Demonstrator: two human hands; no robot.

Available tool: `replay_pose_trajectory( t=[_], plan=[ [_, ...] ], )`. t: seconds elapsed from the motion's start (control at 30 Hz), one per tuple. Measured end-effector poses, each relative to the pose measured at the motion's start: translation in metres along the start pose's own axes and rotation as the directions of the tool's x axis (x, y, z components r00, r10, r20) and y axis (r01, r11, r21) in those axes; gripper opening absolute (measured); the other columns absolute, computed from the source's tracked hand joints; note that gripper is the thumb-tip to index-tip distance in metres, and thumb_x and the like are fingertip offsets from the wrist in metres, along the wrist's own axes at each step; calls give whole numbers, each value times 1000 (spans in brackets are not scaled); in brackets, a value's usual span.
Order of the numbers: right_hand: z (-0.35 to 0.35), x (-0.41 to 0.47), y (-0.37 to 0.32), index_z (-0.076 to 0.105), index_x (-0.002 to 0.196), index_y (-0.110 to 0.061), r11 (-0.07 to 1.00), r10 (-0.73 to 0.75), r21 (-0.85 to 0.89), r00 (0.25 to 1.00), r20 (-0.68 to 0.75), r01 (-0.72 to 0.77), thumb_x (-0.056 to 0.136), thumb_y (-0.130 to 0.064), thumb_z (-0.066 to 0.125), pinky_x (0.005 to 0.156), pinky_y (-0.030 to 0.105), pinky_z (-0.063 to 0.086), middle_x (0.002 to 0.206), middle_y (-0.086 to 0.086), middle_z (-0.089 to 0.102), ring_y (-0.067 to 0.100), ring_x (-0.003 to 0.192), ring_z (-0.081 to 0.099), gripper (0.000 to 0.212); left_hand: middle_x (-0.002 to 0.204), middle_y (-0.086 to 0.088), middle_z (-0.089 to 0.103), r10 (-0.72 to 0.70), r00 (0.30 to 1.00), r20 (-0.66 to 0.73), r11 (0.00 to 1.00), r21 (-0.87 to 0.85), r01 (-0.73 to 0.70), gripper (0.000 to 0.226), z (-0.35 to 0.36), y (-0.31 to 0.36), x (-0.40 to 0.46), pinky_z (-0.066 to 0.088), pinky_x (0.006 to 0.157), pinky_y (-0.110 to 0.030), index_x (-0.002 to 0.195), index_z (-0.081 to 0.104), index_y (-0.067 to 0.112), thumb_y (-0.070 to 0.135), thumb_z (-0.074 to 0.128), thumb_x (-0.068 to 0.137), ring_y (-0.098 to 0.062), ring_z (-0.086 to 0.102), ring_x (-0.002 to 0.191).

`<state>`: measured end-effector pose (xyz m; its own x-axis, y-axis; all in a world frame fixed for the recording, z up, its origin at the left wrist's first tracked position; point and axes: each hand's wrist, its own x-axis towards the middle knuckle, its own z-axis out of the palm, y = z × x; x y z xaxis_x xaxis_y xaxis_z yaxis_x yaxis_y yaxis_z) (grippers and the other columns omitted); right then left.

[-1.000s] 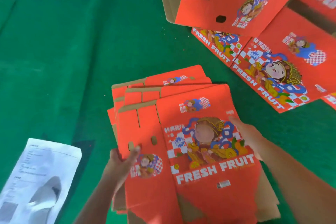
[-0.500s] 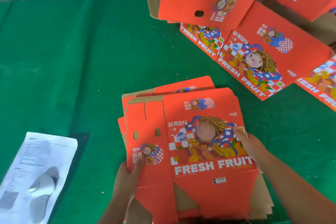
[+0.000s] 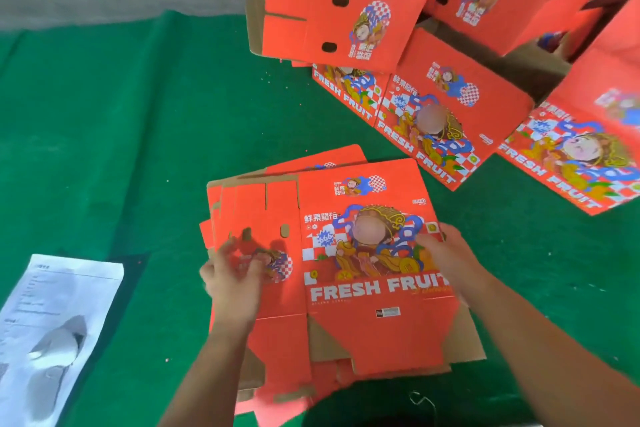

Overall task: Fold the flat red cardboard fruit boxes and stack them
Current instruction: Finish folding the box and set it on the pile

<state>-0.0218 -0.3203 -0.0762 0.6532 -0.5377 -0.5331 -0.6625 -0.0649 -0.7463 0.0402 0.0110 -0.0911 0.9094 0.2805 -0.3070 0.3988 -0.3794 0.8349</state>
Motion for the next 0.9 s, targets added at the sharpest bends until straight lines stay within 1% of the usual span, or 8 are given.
replay_pose_trajectory(
  t=[0.1,0.2,0.27,0.37,0.47,0.57,0.73,0.9],
  plan=[
    [-23,-3,0,57,127,-10,984,-165,59,983,-82,170,95,-13,66,63,25,50,103,7,66,17,81,65,33,130,-5,61,-84,996,-24,956,-282,74,59,6,12,-16,50,101,-41,132,59,34,38,71,75,-20,62,109],
    [-53,-11,-1,51,133,-13,895,-402,103,885,-233,434,96,1,61,74,22,53,111,5,63,16,86,64,40,97,3,77,-122,987,109,866,-475,159,10,25,27,-38,57,80,-39,101,73,35,30,69,94,-20,70,84],
    [-82,-15,-3,50,134,-22,844,-492,83,827,-272,530,95,-1,62,83,23,53,113,-14,60,5,94,64,45,92,-4,73,-122,984,131,851,-497,171,13,39,38,-55,54,78,-41,93,74,29,40,67,96,-25,67,84],
    [-140,-15,0,50,119,-52,818,-538,62,798,-271,572,96,-12,63,72,13,51,100,-31,62,-8,83,63,48,102,-2,72,-57,983,173,845,-517,140,31,66,65,-85,55,75,-37,99,72,34,61,71,83,-22,69,86],
    [-195,-11,17,49,129,-49,849,-477,68,815,-330,525,94,-30,63,74,24,50,94,-35,61,-9,78,59,42,90,-8,76,63,949,308,844,-524,114,35,97,95,-119,58,60,-32,98,67,36,67,73,82,-22,70,71],
    [-243,-9,39,50,133,-40,879,-371,136,833,-411,458,87,-47,59,90,38,47,97,-34,62,-4,89,58,47,95,-9,72,182,905,385,868,-496,36,34,135,116,-157,58,68,-35,108,65,33,62,68,90,-19,68,74],
    [-285,-11,63,68,122,-35,822,-313,423,922,-226,383,100,-50,49,91,24,36,121,-17,72,2,116,61,33,132,-1,71,238,739,631,846,-508,161,68,201,149,-219,51,104,-38,133,70,28,73,30,100,-14,66,123],
    [-332,-13,74,70,113,-27,590,-140,804,990,15,71,95,-78,36,96,53,50,108,-1,74,18,105,70,64,118,-11,74,103,884,457,786,-582,209,42,249,172,-260,57,93,-40,109,79,17,45,48,105,-25,71,107]
  ],
)
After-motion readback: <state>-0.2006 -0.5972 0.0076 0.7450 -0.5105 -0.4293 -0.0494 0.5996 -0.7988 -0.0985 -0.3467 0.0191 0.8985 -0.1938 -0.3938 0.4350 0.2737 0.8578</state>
